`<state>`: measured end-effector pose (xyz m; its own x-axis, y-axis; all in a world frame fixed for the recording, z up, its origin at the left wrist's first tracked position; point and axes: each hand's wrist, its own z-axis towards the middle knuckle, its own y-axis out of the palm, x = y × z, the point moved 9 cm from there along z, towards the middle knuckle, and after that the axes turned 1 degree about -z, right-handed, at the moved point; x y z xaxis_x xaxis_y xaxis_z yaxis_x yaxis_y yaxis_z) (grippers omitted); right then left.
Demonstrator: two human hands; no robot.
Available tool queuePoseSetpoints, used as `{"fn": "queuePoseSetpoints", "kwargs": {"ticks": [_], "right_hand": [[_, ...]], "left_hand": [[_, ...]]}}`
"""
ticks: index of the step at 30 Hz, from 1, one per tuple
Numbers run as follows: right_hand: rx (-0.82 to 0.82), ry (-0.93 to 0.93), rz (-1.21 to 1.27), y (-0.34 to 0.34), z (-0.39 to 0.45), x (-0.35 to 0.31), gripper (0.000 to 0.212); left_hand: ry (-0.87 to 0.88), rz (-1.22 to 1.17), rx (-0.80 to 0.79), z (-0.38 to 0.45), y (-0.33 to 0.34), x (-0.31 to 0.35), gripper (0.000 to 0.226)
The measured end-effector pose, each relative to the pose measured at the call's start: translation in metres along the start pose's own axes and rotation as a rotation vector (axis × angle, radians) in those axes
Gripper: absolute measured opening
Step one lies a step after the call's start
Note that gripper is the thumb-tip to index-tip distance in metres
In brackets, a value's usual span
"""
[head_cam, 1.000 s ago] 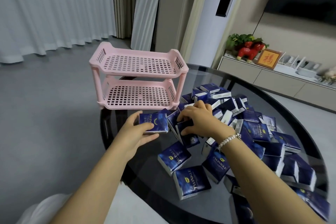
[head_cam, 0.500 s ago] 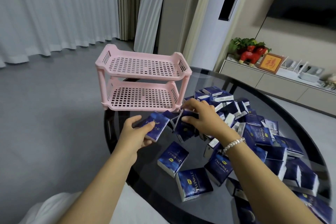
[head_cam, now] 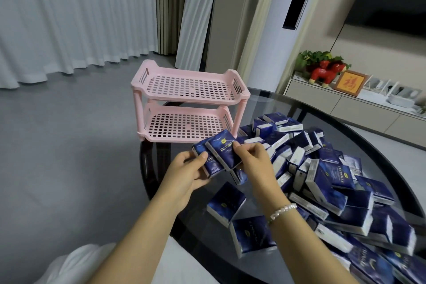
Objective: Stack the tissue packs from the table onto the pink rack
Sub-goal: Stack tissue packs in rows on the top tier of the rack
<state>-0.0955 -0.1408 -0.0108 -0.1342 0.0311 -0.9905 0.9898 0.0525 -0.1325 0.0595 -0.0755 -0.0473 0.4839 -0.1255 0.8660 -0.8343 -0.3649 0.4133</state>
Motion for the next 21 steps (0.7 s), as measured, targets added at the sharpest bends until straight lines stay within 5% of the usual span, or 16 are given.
{"fn": "queuePoseSetpoints", "kwargs": {"ticks": [5,9,12,16,21], "right_hand": [[-0.031,-0.038,-0.051,0.014,-0.011,0.0,0.024],[-0.144,-0.099,-0.12,0.017,-0.006,-0.011,0.015],[-0.122,-0.319,-0.573,-0.001,0.01,-0.041,0.014],[-0.381,-0.46,-1.198,0.008,0.023,-0.041,0.035],[-0.528,-0.498,-1.392,0.026,0.029,-0.022,0.06]], "left_hand": [[0.051,0.021,-0.046,-0.001,0.006,0.004,0.056],[0.112,0.117,-0.005,0.002,0.0,0.008,0.03],[0.098,0.122,0.069,0.009,-0.014,0.008,0.034],[0.098,0.125,0.127,0.015,-0.024,0.006,0.04],[0.106,0.138,0.136,0.018,-0.025,0.004,0.041]]}}
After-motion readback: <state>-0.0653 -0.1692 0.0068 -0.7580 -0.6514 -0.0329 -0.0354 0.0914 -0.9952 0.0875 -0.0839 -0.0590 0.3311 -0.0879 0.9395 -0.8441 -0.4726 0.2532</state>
